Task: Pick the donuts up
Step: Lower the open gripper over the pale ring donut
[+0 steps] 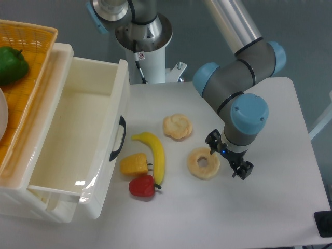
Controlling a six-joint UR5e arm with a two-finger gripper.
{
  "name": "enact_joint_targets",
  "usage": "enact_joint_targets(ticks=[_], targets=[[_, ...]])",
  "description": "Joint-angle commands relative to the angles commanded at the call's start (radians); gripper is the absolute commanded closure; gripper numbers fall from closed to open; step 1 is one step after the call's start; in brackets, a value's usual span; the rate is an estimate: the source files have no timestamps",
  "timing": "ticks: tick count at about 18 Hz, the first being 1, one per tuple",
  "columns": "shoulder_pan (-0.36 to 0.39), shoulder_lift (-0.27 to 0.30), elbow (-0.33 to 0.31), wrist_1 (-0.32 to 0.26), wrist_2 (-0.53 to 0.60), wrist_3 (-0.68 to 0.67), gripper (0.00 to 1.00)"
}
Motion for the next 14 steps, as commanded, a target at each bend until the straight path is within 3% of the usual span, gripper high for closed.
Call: enact_joint_targets(ticks=[7,10,14], targets=[[-0.026,0.002,-0.018,0.005,0.002,-0.078,0.00],[-0.038,0.020,-0.087,0.116,0.000,-0.190,0.00],[-0.043,0.035,-0.120,0.135,-0.015,-0.195,0.00]])
